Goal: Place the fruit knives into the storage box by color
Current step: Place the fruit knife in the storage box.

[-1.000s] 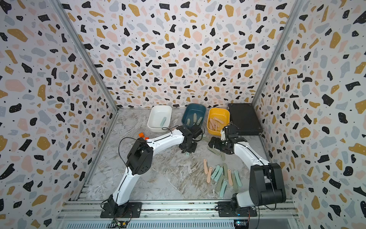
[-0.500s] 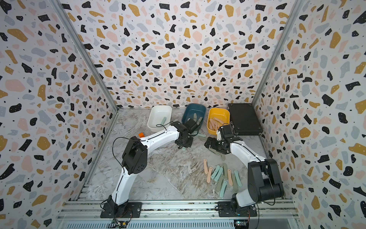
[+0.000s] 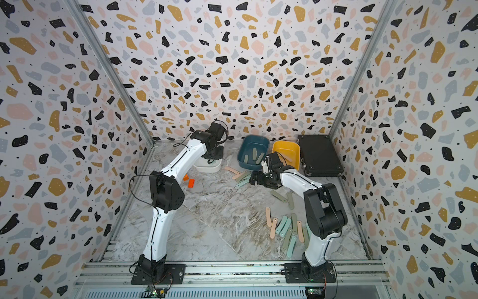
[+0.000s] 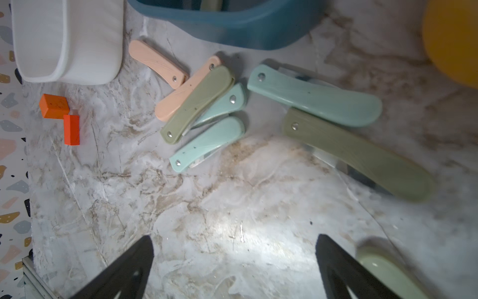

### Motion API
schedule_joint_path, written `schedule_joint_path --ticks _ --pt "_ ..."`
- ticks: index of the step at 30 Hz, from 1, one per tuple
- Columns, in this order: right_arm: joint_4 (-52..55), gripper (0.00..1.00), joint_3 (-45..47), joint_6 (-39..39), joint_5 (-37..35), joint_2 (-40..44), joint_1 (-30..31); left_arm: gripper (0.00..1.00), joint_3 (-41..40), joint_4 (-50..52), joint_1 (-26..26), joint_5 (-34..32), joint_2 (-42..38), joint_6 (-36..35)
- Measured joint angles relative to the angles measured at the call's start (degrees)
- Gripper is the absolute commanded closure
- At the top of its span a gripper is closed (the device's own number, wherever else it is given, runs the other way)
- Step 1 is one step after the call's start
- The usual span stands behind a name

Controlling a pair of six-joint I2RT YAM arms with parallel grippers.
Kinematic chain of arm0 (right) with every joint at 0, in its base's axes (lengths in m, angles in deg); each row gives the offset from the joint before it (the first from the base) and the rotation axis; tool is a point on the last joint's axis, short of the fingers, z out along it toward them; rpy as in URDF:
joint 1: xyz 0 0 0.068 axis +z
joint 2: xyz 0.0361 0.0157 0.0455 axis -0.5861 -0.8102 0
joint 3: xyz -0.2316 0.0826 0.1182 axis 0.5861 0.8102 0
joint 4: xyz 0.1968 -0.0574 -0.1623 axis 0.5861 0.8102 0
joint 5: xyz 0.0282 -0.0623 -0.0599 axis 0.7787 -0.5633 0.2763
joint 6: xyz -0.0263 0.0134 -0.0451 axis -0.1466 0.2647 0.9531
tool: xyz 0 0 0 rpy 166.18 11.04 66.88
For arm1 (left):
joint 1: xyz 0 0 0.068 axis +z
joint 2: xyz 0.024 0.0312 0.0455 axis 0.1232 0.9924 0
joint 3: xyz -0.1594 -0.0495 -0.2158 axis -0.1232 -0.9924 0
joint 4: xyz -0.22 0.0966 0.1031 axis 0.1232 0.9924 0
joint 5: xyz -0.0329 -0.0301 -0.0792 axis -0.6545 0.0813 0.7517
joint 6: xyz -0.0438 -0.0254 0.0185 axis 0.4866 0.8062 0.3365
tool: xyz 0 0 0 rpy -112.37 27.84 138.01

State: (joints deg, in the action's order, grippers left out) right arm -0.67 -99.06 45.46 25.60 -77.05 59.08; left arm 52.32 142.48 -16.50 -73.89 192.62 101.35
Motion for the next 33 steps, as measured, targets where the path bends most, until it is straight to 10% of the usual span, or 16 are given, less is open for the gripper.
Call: schedule_joint_path --ticks 12,22,33 --pt "0.70 0.00 -4.61 1.46 -0.02 -2.54 1.42 0.76 6.99 -4.42 5.44 -2.51 14.10 -6.10" --pt "0.09 0.15 -8.28 4.85 0.63 -7.21 1.68 0.39 6.56 -9.53 5.42 -0.61 13.92 -6.47" --pt "-1.66 0.45 -13.22 10.64 0.92 -16.57 1.84 0.20 -19.30 -9.20 1.36 10.51 -12.44 0.90"
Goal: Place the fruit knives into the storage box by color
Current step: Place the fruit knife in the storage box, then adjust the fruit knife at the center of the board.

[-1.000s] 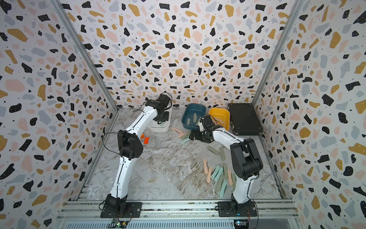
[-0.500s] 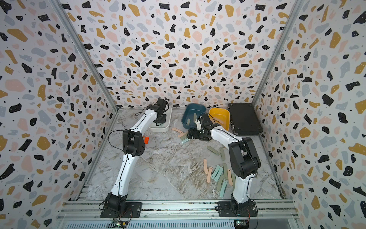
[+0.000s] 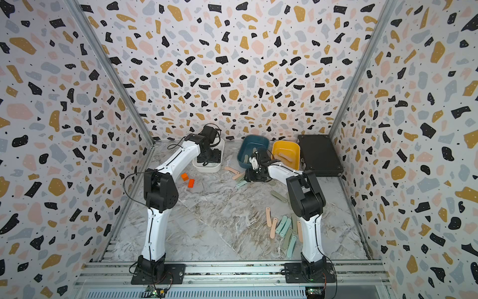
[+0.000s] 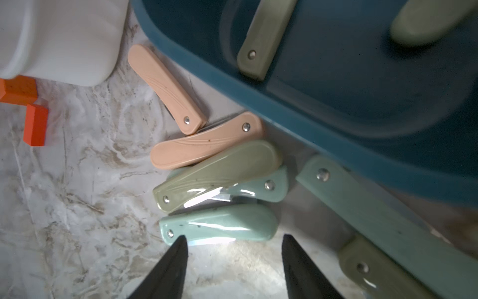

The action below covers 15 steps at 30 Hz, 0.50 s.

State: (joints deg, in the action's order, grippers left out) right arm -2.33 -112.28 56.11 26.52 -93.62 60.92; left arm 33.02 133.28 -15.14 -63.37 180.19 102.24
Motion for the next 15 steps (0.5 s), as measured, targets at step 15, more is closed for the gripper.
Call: schedule_joint_path --ticks 15 --pt "-3.78 0.62 5.53 1.42 1.27 1.53 2.62 0.16 -18.67 -3.69 -2.71 13.94 -7.10 5.79"
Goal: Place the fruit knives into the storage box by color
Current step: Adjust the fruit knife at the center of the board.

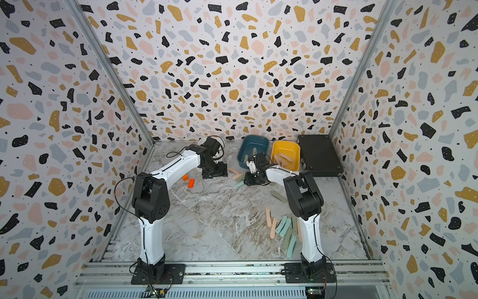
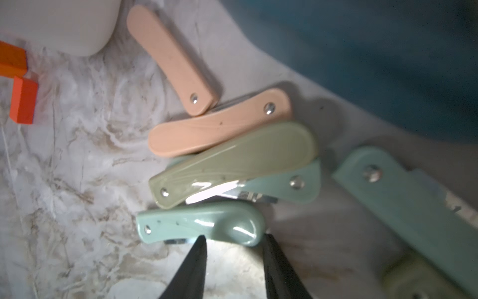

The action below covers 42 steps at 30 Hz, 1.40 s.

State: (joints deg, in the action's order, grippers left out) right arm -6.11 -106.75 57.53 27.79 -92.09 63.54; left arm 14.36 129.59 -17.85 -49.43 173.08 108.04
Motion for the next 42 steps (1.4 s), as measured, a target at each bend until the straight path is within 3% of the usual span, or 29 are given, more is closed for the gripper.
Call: schedule_joint_path --ticks 6,11,19,29,36,42 --pt "1.73 0.62 5.40 0.31 -0.24 5.60 2.86 0.13 -5.90 -1.75 0.00 0.68 -5.57 0.90" --pt "2.82 0.62 -0.66 1.36 -2.14 5.55 2.60 0.10 -9.97 -2.84 0.00 0.87 -11.28 1.31" --pt "2.75 0.63 -16.09 2.38 -4.55 -3.30 2.58 0.09 -15.69 -3.82 0.04 0.98 -14.21 1.42" --pt "7.93 0.63 -19.21 3.87 -6.08 -10.80 2.69 0.08 -16.39 -4.33 0.13 0.98 -15.65 1.42" --pt "7.04 0.62 -9.55 4.04 -7.15 -4.59 3.17 0.08 -18.73 -5.31 0.44 1.20 -17.25 1.49" --pt "6.14 0.39 2.45 1.95 -6.91 3.93 3.65 0.08 -21.03 -6.27 0.48 1.70 -18.08 1.73"
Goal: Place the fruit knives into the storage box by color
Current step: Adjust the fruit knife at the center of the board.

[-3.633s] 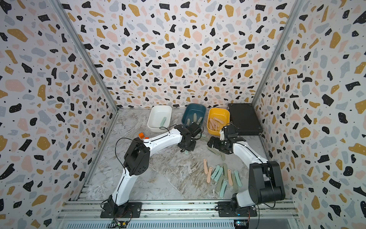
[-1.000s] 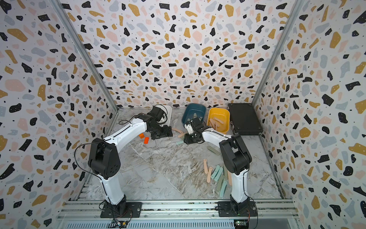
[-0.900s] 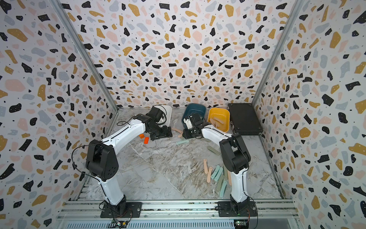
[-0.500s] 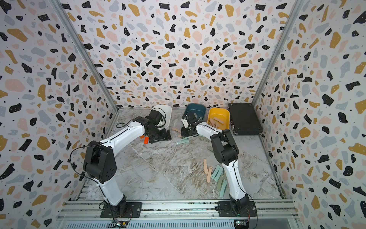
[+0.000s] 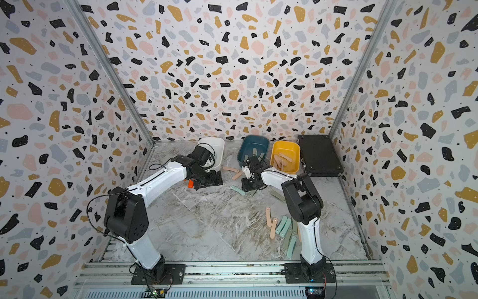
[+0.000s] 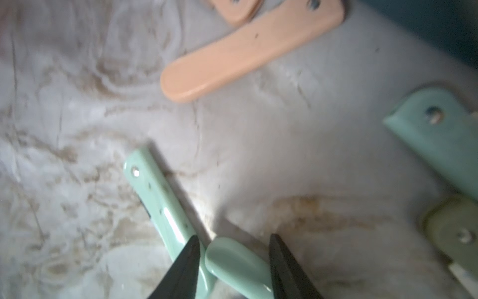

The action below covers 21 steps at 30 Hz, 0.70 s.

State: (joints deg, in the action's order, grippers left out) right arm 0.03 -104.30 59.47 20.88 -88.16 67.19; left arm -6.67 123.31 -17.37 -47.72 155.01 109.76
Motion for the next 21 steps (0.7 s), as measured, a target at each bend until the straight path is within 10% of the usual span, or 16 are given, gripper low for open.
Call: schedule_joint_path --ticks 14,21 --pt "1.64 0.44 16.48 -5.42 1.77 16.50 1.25 0.07 -7.08 -2.29 0.00 1.73 -4.48 1.16" --pt "4.57 0.25 21.84 -11.76 -4.50 29.42 1.64 0.03 -9.86 -2.40 0.00 3.63 -6.64 1.29"
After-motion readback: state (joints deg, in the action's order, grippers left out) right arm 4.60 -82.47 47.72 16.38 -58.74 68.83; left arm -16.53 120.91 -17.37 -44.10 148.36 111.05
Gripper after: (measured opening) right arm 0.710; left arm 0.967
